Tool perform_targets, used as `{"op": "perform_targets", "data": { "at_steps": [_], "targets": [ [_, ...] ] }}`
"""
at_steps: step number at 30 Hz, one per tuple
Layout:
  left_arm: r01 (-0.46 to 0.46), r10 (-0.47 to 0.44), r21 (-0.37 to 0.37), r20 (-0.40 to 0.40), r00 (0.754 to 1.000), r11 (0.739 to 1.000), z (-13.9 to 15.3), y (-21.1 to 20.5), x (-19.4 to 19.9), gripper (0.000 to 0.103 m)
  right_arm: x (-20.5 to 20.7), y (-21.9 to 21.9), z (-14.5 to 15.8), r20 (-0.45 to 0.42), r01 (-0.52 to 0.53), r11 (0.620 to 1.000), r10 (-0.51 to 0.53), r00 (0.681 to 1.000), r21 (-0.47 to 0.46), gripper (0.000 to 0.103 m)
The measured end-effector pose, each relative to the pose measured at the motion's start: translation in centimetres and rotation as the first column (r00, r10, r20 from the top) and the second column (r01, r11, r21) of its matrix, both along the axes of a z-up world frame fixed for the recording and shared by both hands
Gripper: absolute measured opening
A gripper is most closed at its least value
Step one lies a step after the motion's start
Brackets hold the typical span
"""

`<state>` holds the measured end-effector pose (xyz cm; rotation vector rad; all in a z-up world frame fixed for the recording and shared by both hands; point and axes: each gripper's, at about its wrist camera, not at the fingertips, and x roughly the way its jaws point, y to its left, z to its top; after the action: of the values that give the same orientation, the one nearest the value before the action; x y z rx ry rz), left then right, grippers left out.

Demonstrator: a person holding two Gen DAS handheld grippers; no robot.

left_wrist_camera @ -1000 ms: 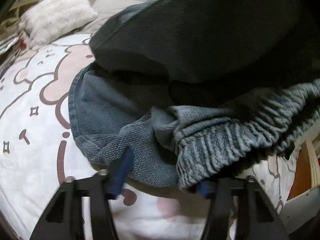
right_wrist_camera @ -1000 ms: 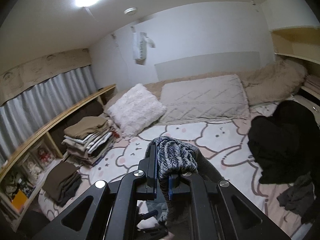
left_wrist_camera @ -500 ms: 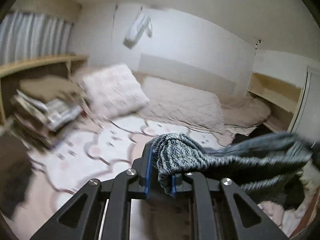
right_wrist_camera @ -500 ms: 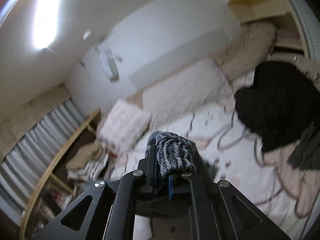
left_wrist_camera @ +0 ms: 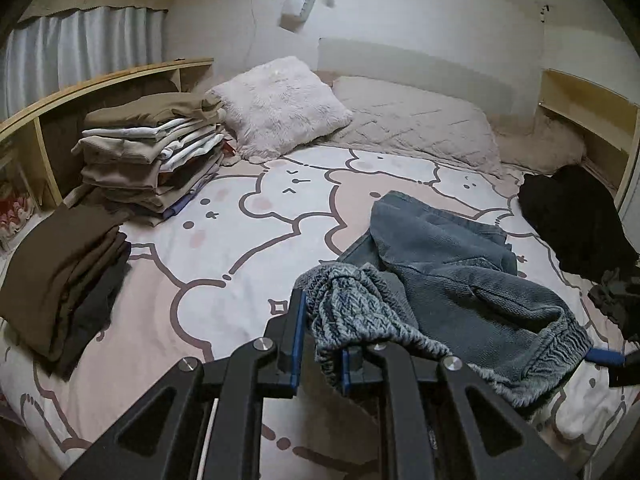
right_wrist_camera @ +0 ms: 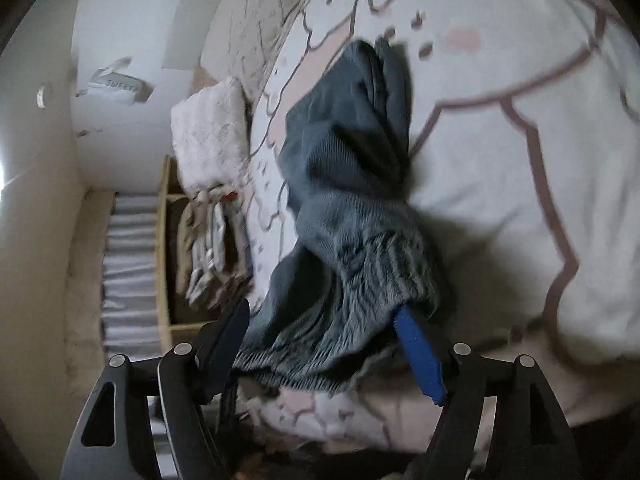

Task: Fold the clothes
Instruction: 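Grasp the other jogger cuff with the left tool while the right tool holds its cuff, then lift the joggers by both cuffs with both tools to shake them out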

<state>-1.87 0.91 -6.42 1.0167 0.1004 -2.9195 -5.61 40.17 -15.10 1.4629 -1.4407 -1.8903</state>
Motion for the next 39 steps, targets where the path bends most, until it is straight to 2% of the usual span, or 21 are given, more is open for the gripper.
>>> {"op": "perform_targets", "data": {
  "at_steps": [3,4,5,6,7,9,11,13,15,18,21,23,27,30,32,33,34,35,39],
  "targets": [
    [-0.009,0.009,0.007,0.002,1.0,1.0,0.0,-0.6,0.3,0.014,1.3,-0.7,0.3,-0.014,-0.089,0.995,0.089,0.996,-0.045,0.075],
    [-0.011,0.011,0.013,0.006,1.0,1.0,0.0,-0.8,0.4,0.014,2.0,-1.5,0.8,-0.083,-0.116,0.989,0.123,0.989,0.09,0.075],
    [-0.012,0.012,0.014,0.01,1.0,1.0,0.0,-0.9,0.5,0.014,2.7,-2.3,1.2,-0.146,-0.131,0.966,0.166,0.975,0.224,0.075],
    [-0.012,0.012,0.012,0.011,1.0,1.0,0.0,-0.9,0.4,0.014,3.4,-3.1,1.7,-0.202,-0.134,0.925,0.216,0.955,0.355,0.075],
    [-0.012,0.012,0.009,0.012,1.0,1.0,0.0,-0.9,0.4,0.014,4.1,-3.9,2.1,-0.249,-0.125,0.869,0.271,0.93,0.479,0.075],
    [-0.009,0.009,0.006,0.011,1.0,1.0,0.0,-0.8,0.4,0.014,5.5,-5.5,3.0,-0.314,-0.072,0.713,0.395,0.863,0.698,0.075],
    [-0.009,0.009,0.004,0.009,1.0,1.0,0.0,-0.8,0.5,0.014,7.0,-7.1,3.9,-0.334,0.022,0.513,0.525,0.783,0.858,0.075],
    [-0.011,0.011,0.007,0.01,1.0,1.0,0.0,-0.9,0.5,0.014,8.4,-8.7,4.8,-0.307,0.15,0.287,0.65,0.695,0.946,0.075],
    [-0.016,0.015,0.011,0.015,1.0,1.0,0.0,-1.0,0.5,0.014,9.8,-10.3,5.6,-0.237,0.294,0.061,0.756,0.61,0.954,0.075],
    [-0.021,0.02,0.016,0.021,1.0,1.0,0.0,-1.1,0.5,0.014,10.9,-12.5,2.3,-0.105,0.348,-0.104,0.839,0.534,0.932,0.075],
    [-0.021,0.02,0.016,0.022,1.0,1.0,0.0,-1.2,0.5,0.014,10.7,-13.7,0.0,0.006,0.371,-0.22,0.866,0.5,0.902,0.075],
    [-0.021,0.02,0.015,0.023,1.0,1.0,-0.1,-1.3,0.4,0.014,10.5,-13.9,-1.1,0.052,0.398,-0.279,0.868,0.494,0.874,0.075],
    [-0.02,0.02,0.013,0.021,1.0,1.0,-0.1,-1.3,0.4,0.014,10.0,-14.6,-2.2,0.087,0.495,-0.354,0.871,0.483,0.794,0.075],
    [-0.019,0.019,0.005,0.018,1.0,1.0,-0.2,-1.1,0.4,0.014,9.7,-15.9,-3.8,0.154,0.568,-0.42,0.877,0.455,0.708,0.075],
    [-0.032,0.032,-0.011,0.014,0.999,0.999,-0.3,-1.2,0.4,0.014,9.2,-16.6,-5.1,0.227,0.594,-0.47,0.869,0.439,0.653,0.057],
    [-0.049,0.05,-0.03,0.009,0.999,0.998,-0.5,-1.3,0.4,0.014,8.6,-16.7,-5.5,0.256,0.581,-0.495,0.857,0.447,0.646,0.037],
    [-0.069,0.07,-0.053,0.008,0.998,0.996,-0.7,-1.4,0.4,0.014,8.2,-16.6,-5.4,0.256,0.569,-0.5,0.853,0.455,0.652,0.024],
    [-0.087,0.088,-0.068,0.009,0.996,0.994,-0.8,-1.7,0.4,0.014,7.6,-16.2,-4.6,0.233,0.553,-0.492,0.85,0.473,0.673,0.02],
    [-0.118,0.118,-0.022,0.001,0.993,0.993,-0.3,-3.1,0.5,0.018,5.4,-15.0,-0.1,0.099,0.518,-0.431,0.83,0.549,0.739,0.018]
  ]
}}
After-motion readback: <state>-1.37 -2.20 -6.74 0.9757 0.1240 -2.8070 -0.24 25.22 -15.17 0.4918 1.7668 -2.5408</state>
